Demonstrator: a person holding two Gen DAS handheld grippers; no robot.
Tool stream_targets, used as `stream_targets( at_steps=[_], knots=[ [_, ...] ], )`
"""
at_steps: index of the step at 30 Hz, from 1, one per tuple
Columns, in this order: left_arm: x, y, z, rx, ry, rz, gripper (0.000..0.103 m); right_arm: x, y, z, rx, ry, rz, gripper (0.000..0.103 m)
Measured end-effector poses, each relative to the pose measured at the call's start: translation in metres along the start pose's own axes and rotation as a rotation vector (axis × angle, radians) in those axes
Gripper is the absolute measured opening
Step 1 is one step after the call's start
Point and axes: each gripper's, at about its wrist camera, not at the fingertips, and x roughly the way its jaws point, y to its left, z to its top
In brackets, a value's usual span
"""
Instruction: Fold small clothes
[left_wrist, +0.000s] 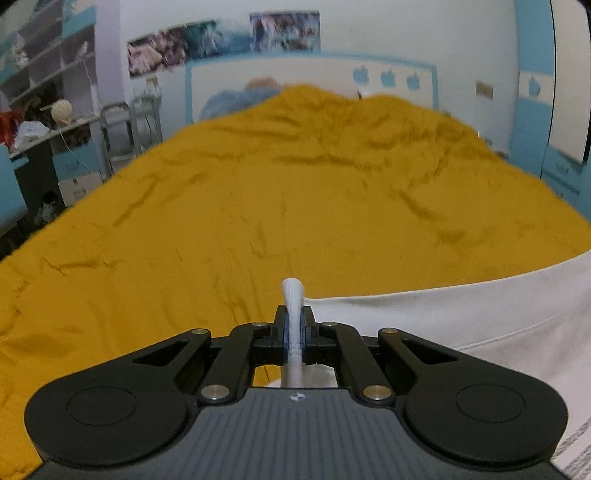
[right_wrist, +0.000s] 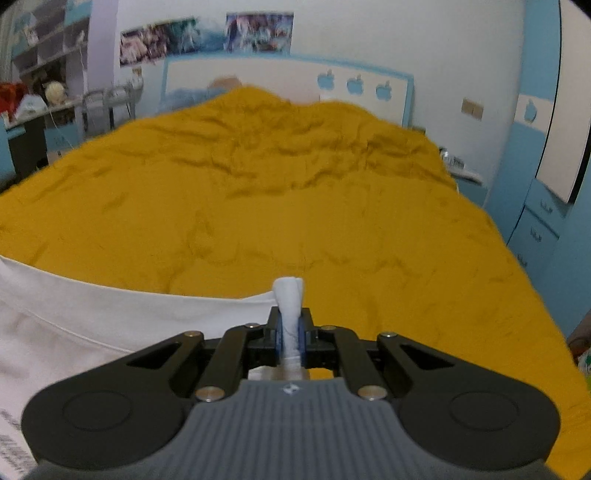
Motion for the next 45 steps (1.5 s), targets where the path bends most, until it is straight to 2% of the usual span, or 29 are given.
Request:
stream_targets(
  at_steps=[6, 11, 12, 14, 16, 17, 18, 20, 25, 33, 36, 39, 42, 45],
  knots=[
    [0.036, 0.005, -0.020, -0.017, 0.099, 0.003, 0.007, 0.074, 0.001, -0.024, 0.037, 0.107, -0.015, 0.001],
    [0.045, 0.008, -0.028, -0.031, 0.124, 0.026, 0.018, 0.110, -0.004, -0.041, 0.107, 0.174, -0.017, 0.003],
    [0.044, 0.008, -0.028, -0.032, 0.124, 0.037, 0.023, 0.114, -0.004, -0.043, 0.115, 0.180, -0.025, 0.008],
    [0.046, 0.009, -0.024, -0.027, 0.123, 0.049, 0.027, 0.118, -0.005, -0.043, 0.121, 0.180, -0.051, 0.017],
    [0.044, 0.009, -0.021, -0.011, 0.122, 0.074, 0.042, 0.120, -0.006, -0.040, 0.125, 0.172, -0.084, 0.031],
    [0.041, 0.009, -0.020, -0.004, 0.118, 0.100, 0.046, 0.118, -0.007, -0.039, 0.123, 0.167, -0.099, 0.033],
    [0.037, 0.010, -0.019, -0.002, 0.112, 0.120, 0.050, 0.116, -0.008, -0.038, 0.122, 0.161, -0.115, 0.034],
    [0.026, 0.013, -0.018, -0.003, 0.107, 0.133, 0.050, 0.102, -0.010, -0.036, 0.116, 0.145, -0.139, 0.034],
    [-0.002, 0.015, -0.013, -0.002, 0.117, 0.121, 0.050, 0.059, -0.012, -0.034, 0.065, 0.109, -0.208, 0.044],
    [-0.064, 0.027, -0.008, -0.027, 0.142, 0.021, 0.050, -0.019, -0.009, -0.044, 0.067, 0.163, -0.100, 0.044],
    [-0.087, 0.027, -0.018, -0.021, 0.166, -0.013, 0.050, -0.048, -0.003, -0.056, 0.049, 0.198, -0.053, 0.044],
    [-0.101, 0.028, -0.035, -0.024, 0.210, -0.027, 0.050, -0.072, 0.000, -0.077, 0.053, 0.236, -0.022, 0.049],
    [-0.111, 0.036, -0.057, -0.078, 0.247, -0.047, 0.050, -0.090, -0.003, -0.104, 0.077, 0.274, -0.018, 0.049],
    [-0.118, 0.050, -0.077, -0.184, 0.276, -0.062, 0.050, -0.103, -0.013, -0.129, 0.130, 0.293, -0.016, 0.049]
  ],
)
